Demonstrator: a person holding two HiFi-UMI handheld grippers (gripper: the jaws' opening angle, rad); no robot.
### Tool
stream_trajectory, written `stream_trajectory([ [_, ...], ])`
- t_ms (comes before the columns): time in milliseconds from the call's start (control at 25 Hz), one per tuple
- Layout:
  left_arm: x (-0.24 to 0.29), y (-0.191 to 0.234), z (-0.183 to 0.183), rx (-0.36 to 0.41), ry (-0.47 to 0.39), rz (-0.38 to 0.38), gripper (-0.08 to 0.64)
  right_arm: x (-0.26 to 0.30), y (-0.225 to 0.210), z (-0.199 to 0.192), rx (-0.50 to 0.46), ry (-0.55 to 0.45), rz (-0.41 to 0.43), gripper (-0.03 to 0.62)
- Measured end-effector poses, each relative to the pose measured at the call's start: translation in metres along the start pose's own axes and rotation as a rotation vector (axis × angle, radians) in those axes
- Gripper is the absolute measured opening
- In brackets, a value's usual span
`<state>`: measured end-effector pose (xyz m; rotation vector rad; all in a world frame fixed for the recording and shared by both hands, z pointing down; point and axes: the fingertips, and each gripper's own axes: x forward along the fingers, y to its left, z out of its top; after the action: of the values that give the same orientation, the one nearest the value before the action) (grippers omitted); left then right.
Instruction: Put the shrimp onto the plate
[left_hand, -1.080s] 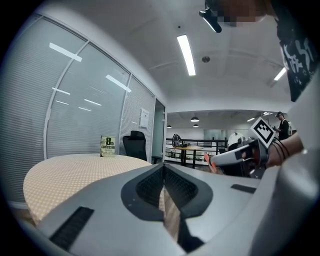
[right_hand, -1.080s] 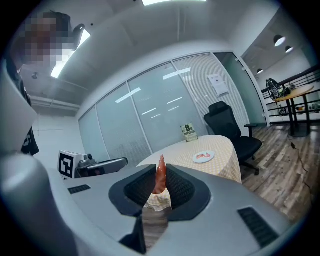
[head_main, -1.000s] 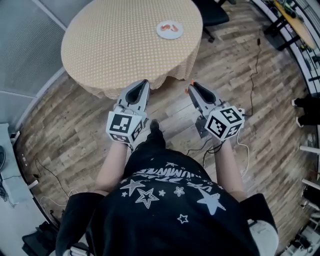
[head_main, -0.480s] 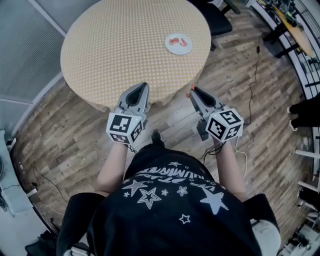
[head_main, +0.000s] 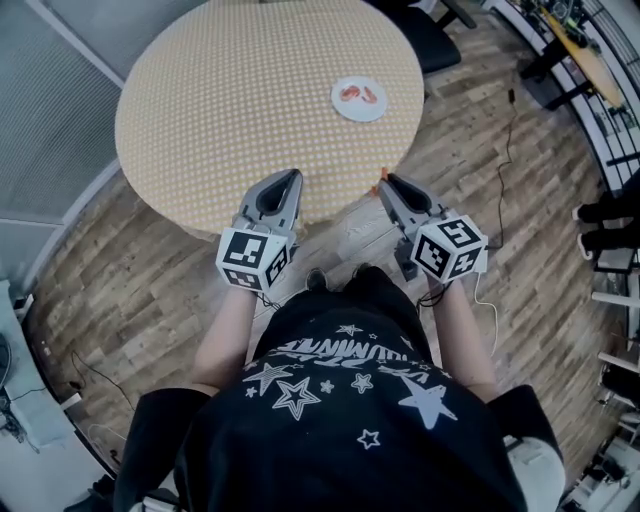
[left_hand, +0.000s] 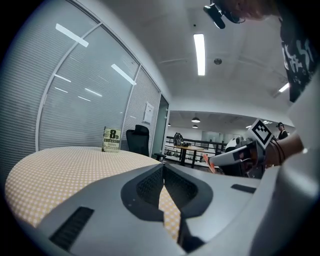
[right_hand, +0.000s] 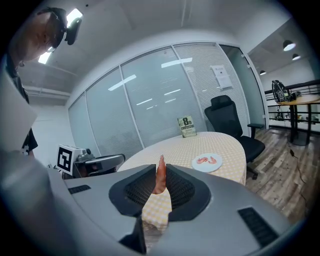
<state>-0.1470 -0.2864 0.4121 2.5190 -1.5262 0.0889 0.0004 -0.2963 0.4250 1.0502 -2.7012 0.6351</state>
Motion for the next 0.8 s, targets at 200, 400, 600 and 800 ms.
stream_trajectory([
  [200, 0.007, 0.009, -0.010, -0.037, 0.022, 0.047, 0.008, 0.013, -0.020, 0.003, 0.004, 0.007, 0.011, 0.067],
  [400, 0.026, 0.024, -0.002, -0.041, 0.011, 0.094, 0.008, 0.040, -0.040, 0.021, 0.000, 0.003, 0.051, 0.067],
  [600, 0.059, 0.038, 0.008, -0.041, 0.009, 0.129, 0.008, 0.068, -0.070, 0.039, 0.002, 0.017, 0.080, 0.067],
  [800, 0.090, 0.049, 0.010, -0.060, 0.015, 0.164, 0.008, 0.096, -0.100, 0.048, 0.019, 0.035, 0.108, 0.067],
])
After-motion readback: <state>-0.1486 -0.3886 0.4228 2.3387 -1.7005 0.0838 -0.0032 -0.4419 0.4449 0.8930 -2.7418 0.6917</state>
